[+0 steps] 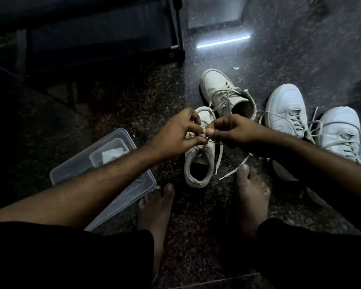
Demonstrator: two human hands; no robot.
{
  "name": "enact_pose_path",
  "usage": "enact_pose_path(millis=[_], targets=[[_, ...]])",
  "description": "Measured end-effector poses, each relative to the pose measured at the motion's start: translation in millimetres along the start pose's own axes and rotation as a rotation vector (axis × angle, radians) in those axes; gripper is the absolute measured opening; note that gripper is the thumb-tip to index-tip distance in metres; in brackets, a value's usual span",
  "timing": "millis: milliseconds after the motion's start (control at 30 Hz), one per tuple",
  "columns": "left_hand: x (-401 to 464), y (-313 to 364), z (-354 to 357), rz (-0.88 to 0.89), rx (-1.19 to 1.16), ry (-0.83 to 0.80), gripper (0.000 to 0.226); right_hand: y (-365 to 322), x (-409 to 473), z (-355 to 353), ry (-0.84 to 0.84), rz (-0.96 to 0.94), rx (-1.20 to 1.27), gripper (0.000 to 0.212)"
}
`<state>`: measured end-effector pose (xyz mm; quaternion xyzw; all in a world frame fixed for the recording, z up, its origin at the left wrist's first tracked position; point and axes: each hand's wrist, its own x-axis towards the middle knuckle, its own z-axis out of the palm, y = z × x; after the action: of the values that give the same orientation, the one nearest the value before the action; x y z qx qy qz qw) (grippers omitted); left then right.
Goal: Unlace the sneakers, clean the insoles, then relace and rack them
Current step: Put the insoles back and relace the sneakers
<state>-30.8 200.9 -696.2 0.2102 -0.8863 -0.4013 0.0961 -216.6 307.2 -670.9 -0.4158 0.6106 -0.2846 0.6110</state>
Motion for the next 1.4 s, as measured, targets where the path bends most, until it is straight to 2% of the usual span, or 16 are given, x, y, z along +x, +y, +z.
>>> enact_pose_path(millis=[67,200,267,400,500,567,700,833,900,967,1033,1133,1200,1267,1333,1400], targets=[[-1.5,1.1,-1.9,-0.12,-0.178,-0.006,0.018,3.9,-0.4,-13.9,0.075,-0.026,-0.237,0.017],[-5.9,8.7,-11.0,-0.256,-0.345,0.069,0.029,19.0,-6.5,-33.9,0.164,0.095,-0.948,0.018],[-9.4,17.2,-12.6,-0.312,-0.44,0.076,0.032,24.1,-11.2,-28.3,0.151,-0.01,-1.145,0.018],[-11.8,22.1,-4.1,-0.386,-0.625,0.097,0.036,17.1,-24.2,-18.4,0.341,-0.124,-1.294,0.02],[-12.0,17.6,0.0,-0.421,-0.652,0.113,0.045,10.3,-26.6,-18.2,0.581,-0.089,-1.09,0.019],[-12.7,18.9,-0.2,-0.439,-0.656,0.105,0.041,10.1,-25.8,-19.9,0.652,-0.031,-0.736,0.03],[-12.9,21.0,3.2,-0.507,-0.684,0.078,0.032,1.0,-21.9,-22.9,0.425,-0.084,0.463,0.031],[-14.0,22.5,4.2,-0.497,-0.658,-0.031,0.036,-19.7,-20.3,-29.4,0.268,-0.127,1.0,0.017],[-13.1,25.4,3.9,-0.481,-0.605,-0.104,0.036,-25.1,-18.2,-25.4,0.162,-0.046,0.949,0.022],[-12.3,25.5,6.3,-0.503,-0.541,-0.12,0.039,-21.3,-13.9,-17.1,0.173,0.012,0.664,0.022],[-12.4,26.7,7.6,-0.507,-0.495,-0.117,0.033,-14.3,-11.7,-10.6,0.183,-0.012,0.406,0.027],[-12.2,28.1,9.6,-0.416,-0.496,-0.147,0.035,-20.2,-19.5,-5.1,0.036,-0.097,0.126,0.027],[-9.8,29.7,13.1,-0.338,-0.513,-0.117,0.042,-27.3,-25.1,-1.3,-0.059,-0.138,0.107,0.025],[-6.8,32.7,15.5,-0.327,-0.563,-0.113,0.032,-31.6,-27.0,3.0,-0.072,-0.199,0.172,0.022],[-5.6,33.8,14.3,-0.381,-0.585,-0.127,0.02,-31.0,-24.8,2.5,0.012,-0.236,0.302,0.021],[-6.1,32.5,10.5,-0.411,-0.587,-0.12,0.024,-28.1,-22.4,-4.5,0.146,-0.241,0.436,0.029]])
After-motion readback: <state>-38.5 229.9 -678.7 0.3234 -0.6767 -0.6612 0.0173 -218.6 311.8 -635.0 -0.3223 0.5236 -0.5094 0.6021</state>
